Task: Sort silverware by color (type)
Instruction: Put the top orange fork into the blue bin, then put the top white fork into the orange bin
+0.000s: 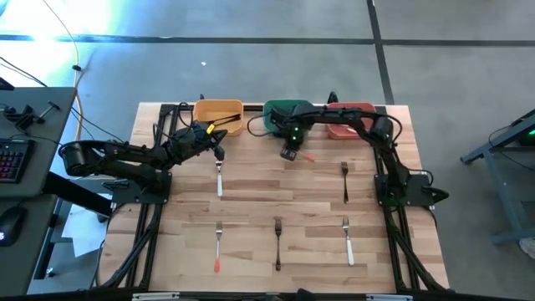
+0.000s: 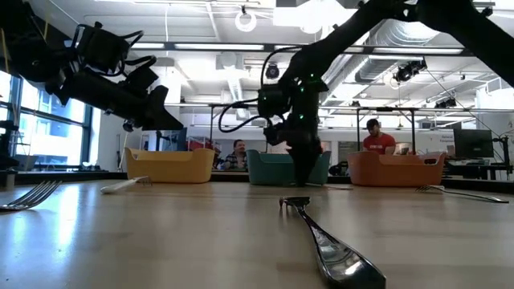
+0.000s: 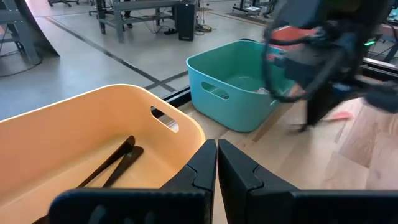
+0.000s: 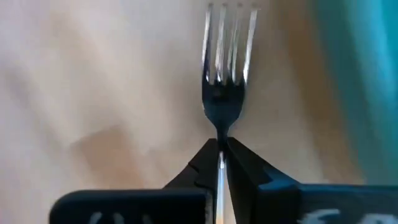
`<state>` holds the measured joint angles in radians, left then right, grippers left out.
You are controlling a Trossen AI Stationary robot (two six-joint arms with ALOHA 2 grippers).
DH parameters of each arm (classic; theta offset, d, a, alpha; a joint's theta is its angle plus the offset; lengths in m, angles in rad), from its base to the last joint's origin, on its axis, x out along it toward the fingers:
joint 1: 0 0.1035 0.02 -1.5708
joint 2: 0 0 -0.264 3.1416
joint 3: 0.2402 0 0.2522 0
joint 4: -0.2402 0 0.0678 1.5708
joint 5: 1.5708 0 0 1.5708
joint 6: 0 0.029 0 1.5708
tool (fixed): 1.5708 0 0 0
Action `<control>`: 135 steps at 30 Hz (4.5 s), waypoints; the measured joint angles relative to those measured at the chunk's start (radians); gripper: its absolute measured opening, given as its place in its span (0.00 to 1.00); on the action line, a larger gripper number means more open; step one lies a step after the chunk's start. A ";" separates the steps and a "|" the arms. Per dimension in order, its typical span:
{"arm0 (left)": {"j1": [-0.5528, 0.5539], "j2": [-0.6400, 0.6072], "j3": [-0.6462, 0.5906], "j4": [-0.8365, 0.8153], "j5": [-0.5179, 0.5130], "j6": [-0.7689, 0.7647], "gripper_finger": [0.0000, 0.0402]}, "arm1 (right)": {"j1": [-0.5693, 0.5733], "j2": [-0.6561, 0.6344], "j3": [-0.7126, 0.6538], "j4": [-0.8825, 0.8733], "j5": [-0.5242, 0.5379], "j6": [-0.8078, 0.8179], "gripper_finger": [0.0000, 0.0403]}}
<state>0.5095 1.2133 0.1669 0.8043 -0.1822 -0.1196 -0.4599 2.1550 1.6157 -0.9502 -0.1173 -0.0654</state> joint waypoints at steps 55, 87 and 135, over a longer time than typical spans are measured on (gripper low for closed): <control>-0.022 0.000 0.001 -0.026 0.046 0.026 0.02 | -0.179 0.046 0.336 -0.135 0.017 -0.302 0.00; -0.055 0.000 0.001 -0.091 0.175 0.000 0.02 | -0.130 -0.113 0.090 0.226 -0.111 -0.240 0.00; -0.451 0.066 0.352 -1.221 -0.167 -0.776 0.34 | 0.316 -0.810 -0.999 1.380 0.218 0.110 0.01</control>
<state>0.0589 1.2789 0.5190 -0.4168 -0.3489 -0.8957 -0.1439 1.3445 0.6167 0.4293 0.1012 0.0444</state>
